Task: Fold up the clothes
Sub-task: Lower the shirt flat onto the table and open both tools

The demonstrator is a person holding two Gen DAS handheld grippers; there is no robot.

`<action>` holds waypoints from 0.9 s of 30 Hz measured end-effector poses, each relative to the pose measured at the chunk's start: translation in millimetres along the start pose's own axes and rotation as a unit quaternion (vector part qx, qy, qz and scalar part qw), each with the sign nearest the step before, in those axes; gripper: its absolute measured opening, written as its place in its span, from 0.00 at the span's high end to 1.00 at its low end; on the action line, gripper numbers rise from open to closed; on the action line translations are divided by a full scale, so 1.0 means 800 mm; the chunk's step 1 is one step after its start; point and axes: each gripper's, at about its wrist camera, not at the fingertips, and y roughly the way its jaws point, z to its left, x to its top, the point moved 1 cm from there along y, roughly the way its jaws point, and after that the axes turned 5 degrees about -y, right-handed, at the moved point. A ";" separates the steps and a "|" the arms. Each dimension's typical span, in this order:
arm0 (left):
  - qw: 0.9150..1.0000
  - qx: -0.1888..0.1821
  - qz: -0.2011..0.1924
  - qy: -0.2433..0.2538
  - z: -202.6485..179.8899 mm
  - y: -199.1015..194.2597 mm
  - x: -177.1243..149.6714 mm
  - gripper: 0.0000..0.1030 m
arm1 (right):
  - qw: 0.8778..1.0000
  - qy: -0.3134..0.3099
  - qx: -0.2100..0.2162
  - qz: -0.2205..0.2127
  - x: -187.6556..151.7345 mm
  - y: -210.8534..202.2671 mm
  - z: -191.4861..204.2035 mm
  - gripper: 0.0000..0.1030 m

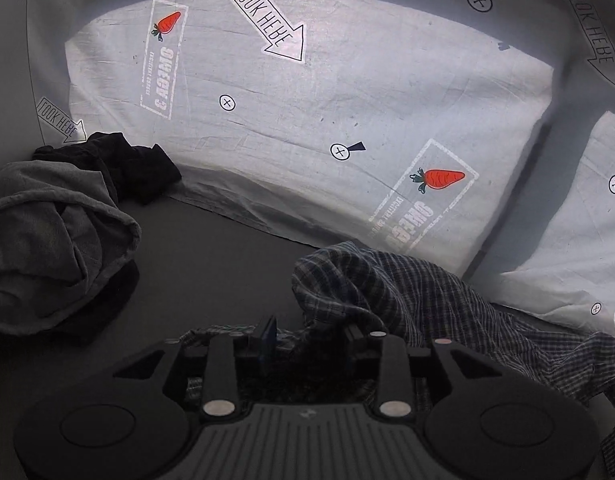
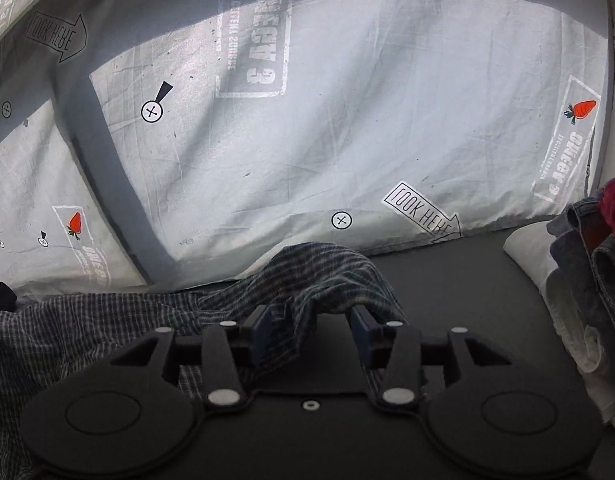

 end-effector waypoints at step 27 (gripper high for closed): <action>0.984 0.078 0.129 -0.095 0.174 -0.106 -0.267 0.36 | 0.981 0.067 -0.007 0.180 -0.223 -0.077 -0.018 0.49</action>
